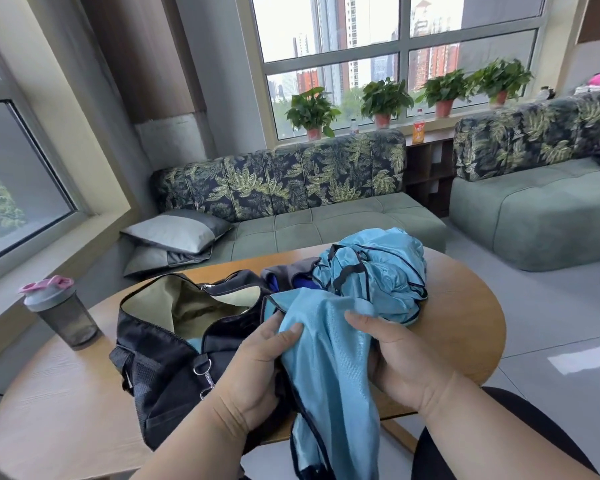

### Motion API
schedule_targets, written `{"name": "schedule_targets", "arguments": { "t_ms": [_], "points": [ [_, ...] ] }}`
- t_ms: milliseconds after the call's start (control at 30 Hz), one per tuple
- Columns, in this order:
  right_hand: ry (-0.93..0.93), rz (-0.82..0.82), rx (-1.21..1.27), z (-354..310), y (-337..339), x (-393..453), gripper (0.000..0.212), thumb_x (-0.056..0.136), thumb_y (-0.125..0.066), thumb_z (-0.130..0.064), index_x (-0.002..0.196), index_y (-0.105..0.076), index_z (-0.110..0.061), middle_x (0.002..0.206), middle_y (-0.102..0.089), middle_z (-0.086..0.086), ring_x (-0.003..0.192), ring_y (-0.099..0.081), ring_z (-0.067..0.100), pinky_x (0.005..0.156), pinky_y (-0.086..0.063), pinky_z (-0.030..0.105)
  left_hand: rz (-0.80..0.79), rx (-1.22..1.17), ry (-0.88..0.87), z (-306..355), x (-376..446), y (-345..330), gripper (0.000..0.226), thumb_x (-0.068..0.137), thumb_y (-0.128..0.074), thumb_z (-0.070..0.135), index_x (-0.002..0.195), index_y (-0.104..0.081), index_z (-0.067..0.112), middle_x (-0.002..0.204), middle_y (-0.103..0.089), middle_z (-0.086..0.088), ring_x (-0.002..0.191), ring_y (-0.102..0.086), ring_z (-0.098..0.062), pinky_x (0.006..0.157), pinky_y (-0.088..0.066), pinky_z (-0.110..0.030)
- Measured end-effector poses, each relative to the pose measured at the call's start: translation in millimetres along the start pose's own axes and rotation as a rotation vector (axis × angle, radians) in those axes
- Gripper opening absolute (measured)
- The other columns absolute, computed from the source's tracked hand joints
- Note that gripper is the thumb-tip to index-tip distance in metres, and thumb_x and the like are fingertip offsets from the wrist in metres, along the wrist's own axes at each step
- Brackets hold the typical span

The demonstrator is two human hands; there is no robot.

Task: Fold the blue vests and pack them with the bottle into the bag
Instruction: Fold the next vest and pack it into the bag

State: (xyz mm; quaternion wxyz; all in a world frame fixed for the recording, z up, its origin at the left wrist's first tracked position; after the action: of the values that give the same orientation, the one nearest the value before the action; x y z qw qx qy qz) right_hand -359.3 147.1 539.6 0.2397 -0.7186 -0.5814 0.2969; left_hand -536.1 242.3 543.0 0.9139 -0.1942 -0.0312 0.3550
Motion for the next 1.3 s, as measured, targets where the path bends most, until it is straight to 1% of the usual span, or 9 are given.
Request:
{"name": "schedule_targets", "arguments": {
  "t_ms": [133,300,433,500,633,800,900,1067,1300],
  "points": [
    [0.100,-0.001,0.154,-5.6,-0.2,4.3,0.034,0.089,-0.069,-0.011,0.121,-0.075,-0.003,0.122,-0.073,0.022,0.108,-0.073,0.032,0.099,-0.058,0.046,0.039,-0.014,-0.020,12.5,2.4,7.8,0.051,0.093,-0.065,0.020,0.142,-0.061,0.007,0.142,-0.062,-0.026,0.126,-0.063,-0.039,0.103,-0.056,-0.047],
    [-0.056,-0.090,-0.018,24.1,-2.6,1.7,0.075,0.063,-0.098,-0.046,0.125,-0.076,-0.011,0.136,-0.068,0.021,0.123,-0.068,0.035,0.106,-0.053,0.048,0.098,0.001,-0.057,27.2,7.0,7.9,0.054,0.092,-0.067,0.021,0.141,-0.058,0.001,0.138,-0.064,-0.028,0.119,-0.065,-0.038,0.100,-0.057,-0.046],
    [-0.089,-0.072,-0.381,35.1,-8.2,-2.6,0.033,0.087,-0.082,-0.022,0.118,-0.080,-0.011,0.124,-0.075,0.016,0.115,-0.072,0.030,0.096,-0.058,0.038,0.169,-0.035,-0.066,25.0,9.6,11.5,0.069,0.090,-0.076,0.018,0.150,-0.045,0.003,0.131,-0.069,-0.018,0.115,-0.069,-0.032,0.093,-0.059,-0.044],
    [-0.045,0.045,-0.551,34.2,-5.8,-0.9,0.017,0.096,-0.073,-0.012,0.110,-0.082,-0.010,0.113,-0.079,0.012,0.108,-0.075,0.028,0.096,-0.058,0.038,0.136,-0.030,-0.073,22.4,9.9,11.7,0.042,0.097,-0.071,0.011,0.135,-0.055,0.005,0.116,-0.075,-0.012,0.104,-0.074,-0.026,0.086,-0.061,-0.039],
    [0.011,0.149,-0.449,29.4,-5.4,-1.6,0.028,0.103,-0.056,-0.014,0.105,-0.084,-0.011,0.116,-0.077,0.017,0.114,-0.072,0.033,0.111,-0.049,0.050,0.187,-0.022,-0.123,26.2,12.4,11.7,0.047,0.095,-0.065,0.009,0.139,-0.055,0.019,0.110,-0.080,-0.002,0.094,-0.078,-0.017,0.071,-0.063,-0.029],
    [0.012,0.148,-0.260,15.8,-13.4,-3.5,0.035,0.105,-0.048,-0.014,0.109,-0.082,-0.008,0.123,-0.074,0.022,0.116,-0.071,0.037,0.110,-0.050,0.052,0.244,0.054,-0.160,27.3,17.4,21.7,0.061,0.095,-0.069,0.008,0.150,-0.048,0.025,0.108,-0.081,0.004,0.095,-0.078,-0.016,0.073,-0.062,-0.027],
    [-0.041,0.115,-0.115,12.9,-20.3,-4.4,0.038,0.099,-0.055,-0.025,0.120,-0.077,-0.003,0.128,-0.070,0.026,0.120,-0.067,0.043,0.110,-0.049,0.057,0.327,0.071,-0.143,24.7,17.8,23.9,0.062,0.099,-0.069,0.014,0.154,-0.043,0.023,0.113,-0.080,0.004,0.111,-0.074,-0.014,0.100,-0.058,-0.035],
    [0.041,0.105,0.058,-1.3,-36.2,-7.2,0.036,0.090,-0.059,-0.027,0.105,-0.084,-0.006,0.111,-0.077,0.021,0.088,-0.078,0.033,0.075,-0.064,0.041,0.353,-0.006,0.040,14.7,7.9,15.1,0.050,0.101,-0.064,0.046,0.140,-0.065,0.014,0.125,-0.076,-0.005,0.114,-0.074,-0.025,0.100,-0.056,-0.043],
    [0.092,0.073,0.031,-19.1,-48.9,-8.9,0.041,0.104,-0.048,-0.030,0.113,-0.081,-0.007,0.125,-0.074,0.020,0.107,-0.075,0.033,0.096,-0.054,0.047,0.148,-0.004,0.292,-0.2,-13.7,2.5,0.075,0.090,-0.050,0.079,0.127,-0.077,0.020,0.132,-0.072,-0.012,0.121,-0.071,-0.030,0.110,-0.049,-0.045]
  ]
}}
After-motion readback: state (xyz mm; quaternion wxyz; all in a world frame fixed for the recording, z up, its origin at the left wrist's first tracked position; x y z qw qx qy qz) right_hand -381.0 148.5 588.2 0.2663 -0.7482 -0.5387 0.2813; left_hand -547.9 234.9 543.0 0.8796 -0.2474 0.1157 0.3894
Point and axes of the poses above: each hand's wrist, its own x-axis towards the middle knuckle, its own y-axis out of the back of the hand, z = x × y, the point moved 1 cm from there along x, towards the middle knuckle
